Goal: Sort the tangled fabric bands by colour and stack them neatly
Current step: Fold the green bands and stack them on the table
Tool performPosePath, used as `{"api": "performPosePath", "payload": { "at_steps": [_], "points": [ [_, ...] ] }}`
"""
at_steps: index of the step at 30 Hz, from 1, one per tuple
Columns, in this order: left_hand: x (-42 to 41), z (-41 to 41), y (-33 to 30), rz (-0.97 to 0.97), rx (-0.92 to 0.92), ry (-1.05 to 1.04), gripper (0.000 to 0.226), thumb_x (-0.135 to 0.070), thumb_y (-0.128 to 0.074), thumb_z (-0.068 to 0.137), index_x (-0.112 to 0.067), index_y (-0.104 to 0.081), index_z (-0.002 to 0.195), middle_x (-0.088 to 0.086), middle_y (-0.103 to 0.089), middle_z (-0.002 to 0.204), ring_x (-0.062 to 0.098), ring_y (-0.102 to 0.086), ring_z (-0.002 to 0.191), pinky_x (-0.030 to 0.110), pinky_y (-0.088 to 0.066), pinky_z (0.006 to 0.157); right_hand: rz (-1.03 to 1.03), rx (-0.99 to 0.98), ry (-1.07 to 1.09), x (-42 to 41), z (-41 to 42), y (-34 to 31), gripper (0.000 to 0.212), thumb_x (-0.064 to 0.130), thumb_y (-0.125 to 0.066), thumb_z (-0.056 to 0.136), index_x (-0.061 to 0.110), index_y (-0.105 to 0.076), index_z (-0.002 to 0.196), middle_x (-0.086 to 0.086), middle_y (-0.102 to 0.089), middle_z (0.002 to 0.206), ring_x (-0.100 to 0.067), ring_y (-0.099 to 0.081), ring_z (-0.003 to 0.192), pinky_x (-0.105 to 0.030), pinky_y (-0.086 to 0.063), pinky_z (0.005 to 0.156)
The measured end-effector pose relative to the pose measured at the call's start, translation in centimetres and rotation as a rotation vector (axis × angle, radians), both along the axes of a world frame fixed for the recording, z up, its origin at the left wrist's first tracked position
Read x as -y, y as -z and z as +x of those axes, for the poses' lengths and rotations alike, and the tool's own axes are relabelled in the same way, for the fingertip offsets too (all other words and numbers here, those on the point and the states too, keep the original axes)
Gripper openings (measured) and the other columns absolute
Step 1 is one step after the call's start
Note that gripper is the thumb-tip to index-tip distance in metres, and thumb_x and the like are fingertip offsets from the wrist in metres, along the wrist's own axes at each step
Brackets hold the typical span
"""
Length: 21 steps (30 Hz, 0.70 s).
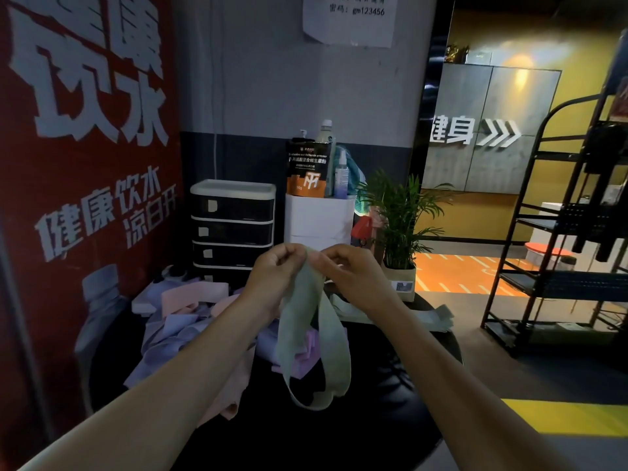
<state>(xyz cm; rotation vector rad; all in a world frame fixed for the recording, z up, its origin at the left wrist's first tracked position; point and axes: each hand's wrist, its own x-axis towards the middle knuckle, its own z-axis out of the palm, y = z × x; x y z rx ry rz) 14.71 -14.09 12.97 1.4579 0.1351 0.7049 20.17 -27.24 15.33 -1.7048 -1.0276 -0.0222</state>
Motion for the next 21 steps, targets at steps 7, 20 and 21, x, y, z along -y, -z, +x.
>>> {"api": "performPosePath", "payload": {
  "at_steps": [7,20,21],
  "points": [
    [-0.2,0.3,2.7,0.248,-0.066,0.041,0.018,-0.007,-0.071,0.08,-0.013,-0.059,0.092,-0.001,-0.064,0.084,0.004,-0.063,0.071,0.016,-0.05,0.06,0.135,-0.134,0.184,-0.8,2.2,-0.7,0.012,0.012,-0.063,0.087,0.011,-0.066,0.076,-0.016,-0.068,0.086,-0.035,-0.065,0.086,-0.049,-0.056,0.075],
    [-5.3,0.9,10.3,0.32,-0.463,-0.19,0.019,-0.017,-0.068,0.081,-0.01,-0.056,0.069,0.003,-0.053,0.064,0.019,-0.05,0.069,0.033,-0.044,0.063,0.406,-0.403,0.378,1.8,6.2,-0.2,0.013,0.008,-0.059,0.09,0.011,-0.061,0.078,-0.003,-0.058,0.076,-0.015,-0.058,0.068,-0.033,-0.055,0.068],
    [-5.6,1.0,9.8,0.165,-0.429,-0.162,0.012,-0.013,-0.066,0.084,-0.002,-0.061,0.083,0.007,-0.057,0.07,0.021,-0.053,0.071,0.035,-0.049,0.067,0.407,-0.423,0.403,1.9,6.6,0.2,0.009,0.008,-0.058,0.091,0.008,-0.061,0.082,-0.003,-0.057,0.076,-0.016,-0.057,0.064,-0.034,-0.054,0.067]
  ]
}}
